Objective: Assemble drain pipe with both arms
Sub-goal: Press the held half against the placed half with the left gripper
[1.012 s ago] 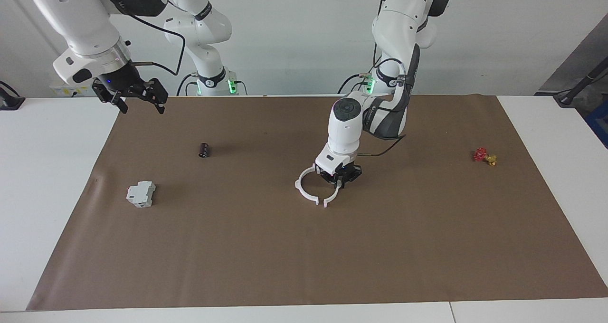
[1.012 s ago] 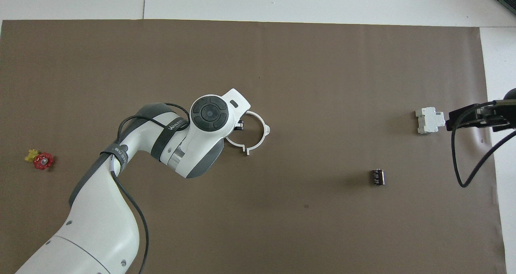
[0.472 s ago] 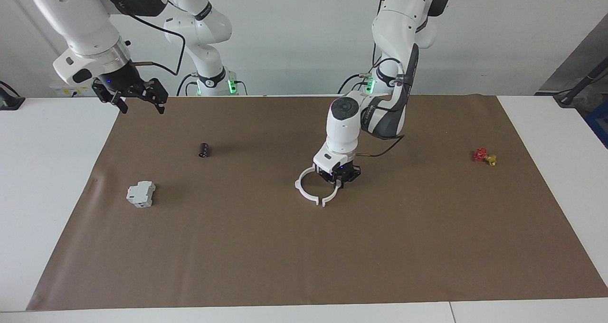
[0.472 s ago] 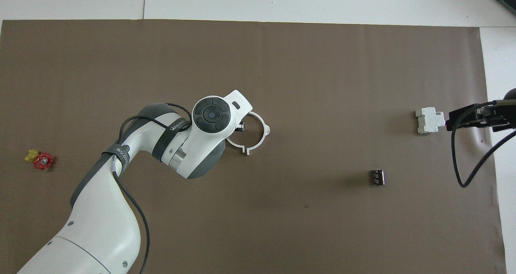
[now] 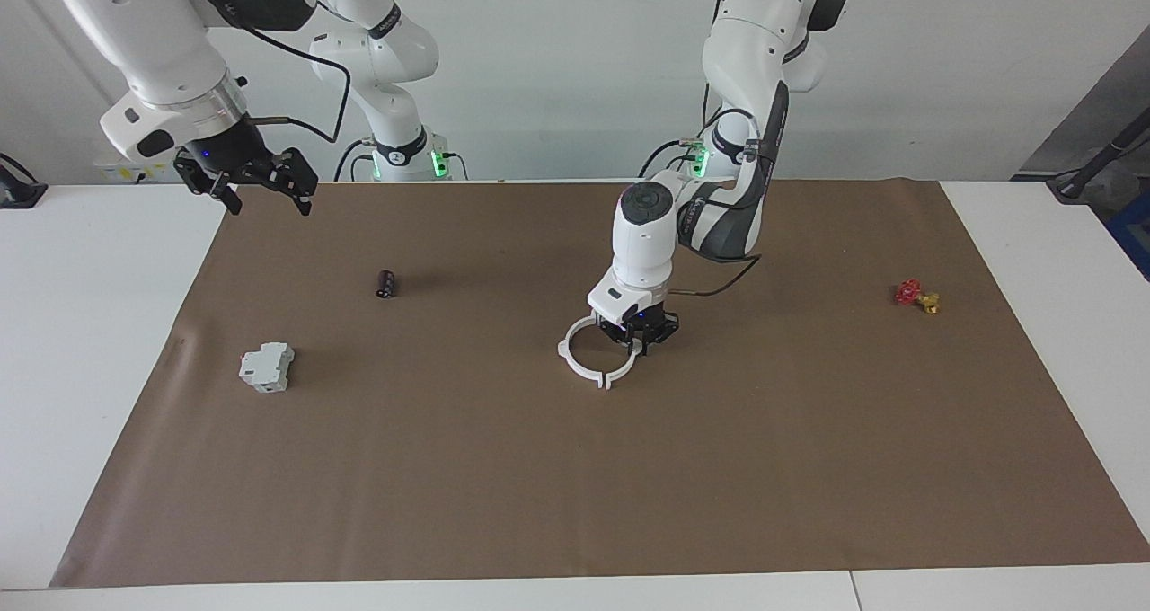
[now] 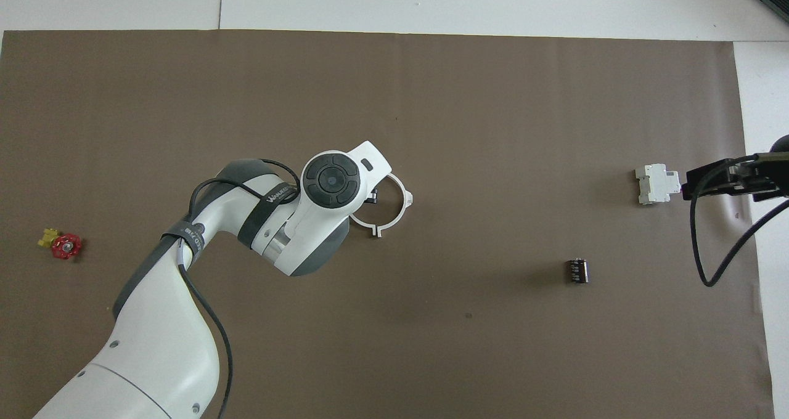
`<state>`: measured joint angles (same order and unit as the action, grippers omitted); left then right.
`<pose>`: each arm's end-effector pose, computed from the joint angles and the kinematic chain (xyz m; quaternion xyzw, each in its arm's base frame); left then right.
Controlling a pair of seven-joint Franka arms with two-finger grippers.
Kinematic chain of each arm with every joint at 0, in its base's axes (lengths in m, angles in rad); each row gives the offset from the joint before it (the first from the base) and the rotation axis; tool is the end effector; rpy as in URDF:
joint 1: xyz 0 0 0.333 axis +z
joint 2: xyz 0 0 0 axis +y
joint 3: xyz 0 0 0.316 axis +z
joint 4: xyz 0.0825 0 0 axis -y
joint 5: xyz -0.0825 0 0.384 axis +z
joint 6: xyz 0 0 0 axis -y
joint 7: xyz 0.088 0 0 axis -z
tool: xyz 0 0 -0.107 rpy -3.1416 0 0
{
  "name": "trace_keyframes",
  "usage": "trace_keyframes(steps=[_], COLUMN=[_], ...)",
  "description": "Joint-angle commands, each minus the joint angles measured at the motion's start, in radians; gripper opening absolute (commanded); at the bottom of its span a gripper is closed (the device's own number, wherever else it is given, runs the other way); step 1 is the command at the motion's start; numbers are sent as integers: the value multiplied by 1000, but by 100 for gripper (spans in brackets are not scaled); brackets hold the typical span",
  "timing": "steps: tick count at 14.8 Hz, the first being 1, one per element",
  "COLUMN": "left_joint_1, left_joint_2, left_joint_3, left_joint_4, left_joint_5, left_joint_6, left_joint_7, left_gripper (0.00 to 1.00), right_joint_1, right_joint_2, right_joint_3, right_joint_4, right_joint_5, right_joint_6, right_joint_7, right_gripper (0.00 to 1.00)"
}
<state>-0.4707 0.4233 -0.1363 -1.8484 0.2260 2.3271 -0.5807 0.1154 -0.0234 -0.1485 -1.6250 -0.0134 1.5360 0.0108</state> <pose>0.5361 -0.3602 0.3031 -0.9946 0.0812 -0.0574 0.0296 0.5419 -0.0204 0.6088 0.9992 -0.0219 -0.0330 0.0046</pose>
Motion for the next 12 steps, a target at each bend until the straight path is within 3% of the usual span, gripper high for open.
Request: trace_keyframes(steps=[1, 12], left_joint_1=[-26, -32], left_joint_2=[38, 45], left_joint_3=[14, 12], left_joint_4=[8, 8], left_joint_5=[33, 33], left_joint_6=[9, 11], left_joint_7=[1, 24], left_gripper=[0, 0], right_joint_1=[-10, -11], right_joint_2=[-18, -18], right_joint_3=[6, 6], right_joint_4=[-13, -13], right_joint_5=[21, 21], right_joint_6=[-7, -7], right_joint_7=[-22, -23], right_gripper=[100, 100])
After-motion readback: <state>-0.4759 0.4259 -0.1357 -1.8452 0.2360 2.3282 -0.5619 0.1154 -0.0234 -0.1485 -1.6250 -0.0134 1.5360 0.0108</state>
